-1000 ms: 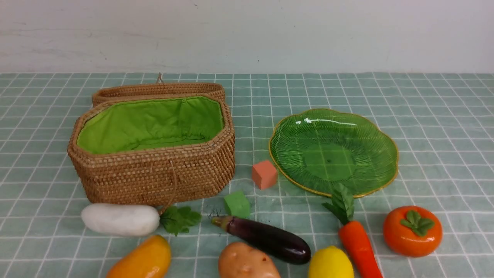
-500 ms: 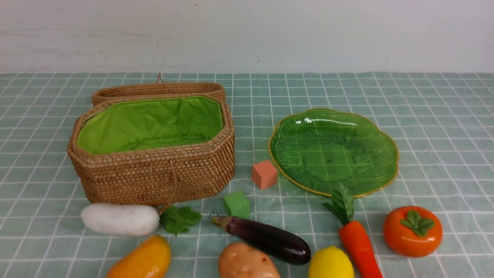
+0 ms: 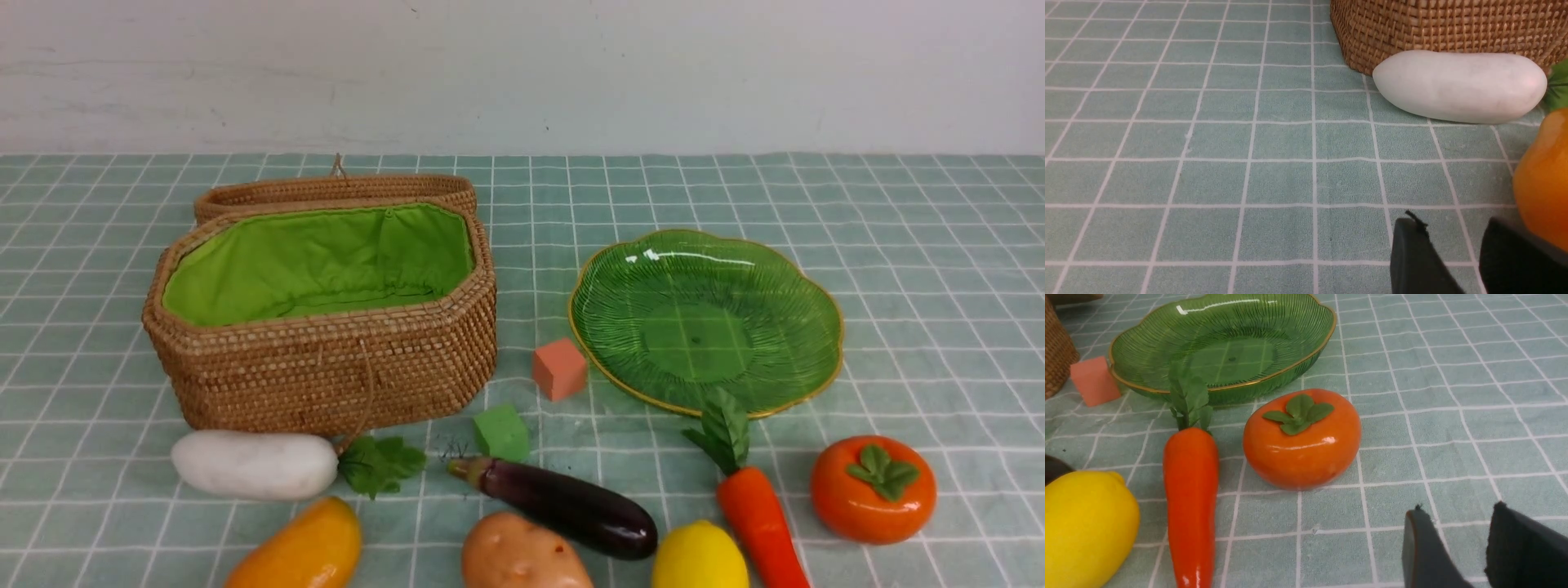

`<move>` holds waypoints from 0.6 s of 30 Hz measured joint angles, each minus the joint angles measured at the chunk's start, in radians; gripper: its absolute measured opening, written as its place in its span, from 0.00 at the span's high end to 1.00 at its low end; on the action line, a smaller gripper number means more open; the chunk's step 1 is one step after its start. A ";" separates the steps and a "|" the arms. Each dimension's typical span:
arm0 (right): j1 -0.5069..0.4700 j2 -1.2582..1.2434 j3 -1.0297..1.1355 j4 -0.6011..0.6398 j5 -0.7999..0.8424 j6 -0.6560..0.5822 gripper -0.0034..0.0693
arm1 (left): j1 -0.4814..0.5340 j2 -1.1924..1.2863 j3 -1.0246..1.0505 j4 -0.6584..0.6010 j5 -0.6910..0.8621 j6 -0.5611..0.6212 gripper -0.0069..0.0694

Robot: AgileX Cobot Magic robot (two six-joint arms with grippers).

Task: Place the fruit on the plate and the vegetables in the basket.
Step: Grab the mango with your left arm and place it on the right plate

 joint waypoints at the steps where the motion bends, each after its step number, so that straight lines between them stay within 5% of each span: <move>1: 0.000 0.000 0.000 0.000 0.000 0.000 0.62 | 0.000 0.000 0.000 0.000 0.000 0.000 0.60; 12: 0.000 0.000 0.000 0.000 0.000 0.000 0.62 | 0.000 0.000 0.000 0.009 -0.001 0.006 0.60; 18: 0.000 0.000 0.000 0.000 0.000 0.000 0.62 | 0.000 0.000 0.005 0.244 -0.004 0.090 0.60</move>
